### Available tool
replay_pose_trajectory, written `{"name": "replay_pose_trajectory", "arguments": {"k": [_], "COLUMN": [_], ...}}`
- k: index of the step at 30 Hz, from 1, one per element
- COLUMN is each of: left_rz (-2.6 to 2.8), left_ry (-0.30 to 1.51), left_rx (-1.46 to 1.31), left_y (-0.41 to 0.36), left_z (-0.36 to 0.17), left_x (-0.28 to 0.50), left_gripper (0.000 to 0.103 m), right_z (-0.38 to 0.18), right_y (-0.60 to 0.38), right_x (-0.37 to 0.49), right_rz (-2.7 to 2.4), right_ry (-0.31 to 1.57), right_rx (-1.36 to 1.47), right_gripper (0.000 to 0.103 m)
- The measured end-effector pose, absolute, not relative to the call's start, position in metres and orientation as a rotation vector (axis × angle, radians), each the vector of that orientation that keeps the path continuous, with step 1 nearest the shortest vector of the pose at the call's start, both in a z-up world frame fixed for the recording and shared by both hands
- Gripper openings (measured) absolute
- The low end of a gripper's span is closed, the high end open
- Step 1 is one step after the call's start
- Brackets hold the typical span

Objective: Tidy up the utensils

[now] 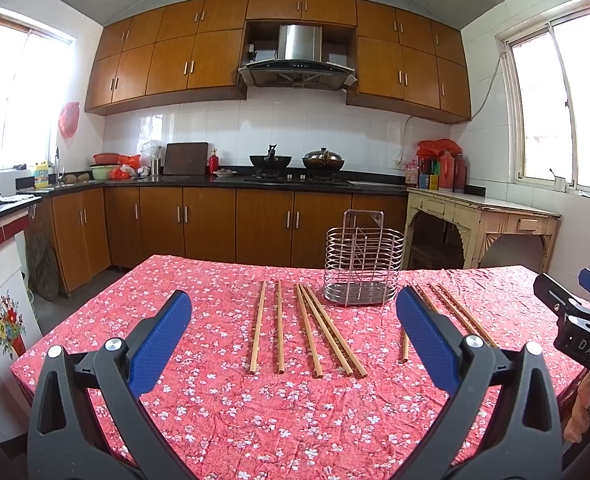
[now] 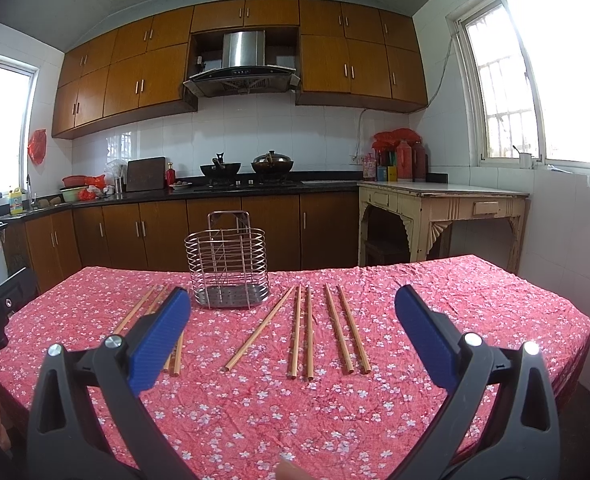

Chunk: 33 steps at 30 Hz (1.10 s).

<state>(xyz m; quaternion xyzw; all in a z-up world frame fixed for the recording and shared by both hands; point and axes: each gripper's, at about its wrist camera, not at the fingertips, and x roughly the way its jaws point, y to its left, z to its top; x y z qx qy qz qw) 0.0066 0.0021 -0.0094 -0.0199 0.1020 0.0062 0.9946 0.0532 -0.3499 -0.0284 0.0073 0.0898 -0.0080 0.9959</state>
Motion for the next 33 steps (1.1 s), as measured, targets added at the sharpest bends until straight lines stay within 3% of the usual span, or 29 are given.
{"name": "replay_pose_trajectory", "arguments": {"k": [8, 10, 16, 18, 20, 29, 33], "left_rz": [0.048, 0.058, 0.085, 0.096, 0.105, 0.103, 0.098], "left_ry": [0.350, 0.396, 0.489, 0.514, 0.540, 0.640, 0.649], "left_rx": [-0.094, -0.094, -0.059, -0.054, -0.057, -0.069, -0.073], "left_y": [0.019, 0.026, 0.040, 0.046, 0.053, 0.064, 0.066], "left_z": [-0.030, -0.035, -0.047, -0.050, -0.054, -0.069, -0.071], "left_x": [0.038, 0.048, 0.076, 0.085, 0.093, 0.117, 0.126], "left_gripper": [0.101, 0.101, 0.100, 0.098, 0.093, 0.083, 0.082], "right_z": [-0.056, -0.068, -0.100, -0.109, -0.117, -0.130, -0.130], "right_y": [-0.383, -0.394, -0.425, -0.431, -0.433, -0.428, -0.435], "right_x": [0.104, 0.119, 0.164, 0.178, 0.188, 0.226, 0.234], "right_rz": [-0.108, -0.127, -0.185, -0.179, -0.180, -0.187, -0.184], "right_ry": [0.372, 0.435, 0.638, 0.702, 0.742, 0.822, 0.835], "right_rx": [0.077, 0.096, 0.135, 0.155, 0.160, 0.127, 0.157], "right_gripper": [0.099, 0.095, 0.063, 0.049, 0.042, 0.026, 0.025]}}
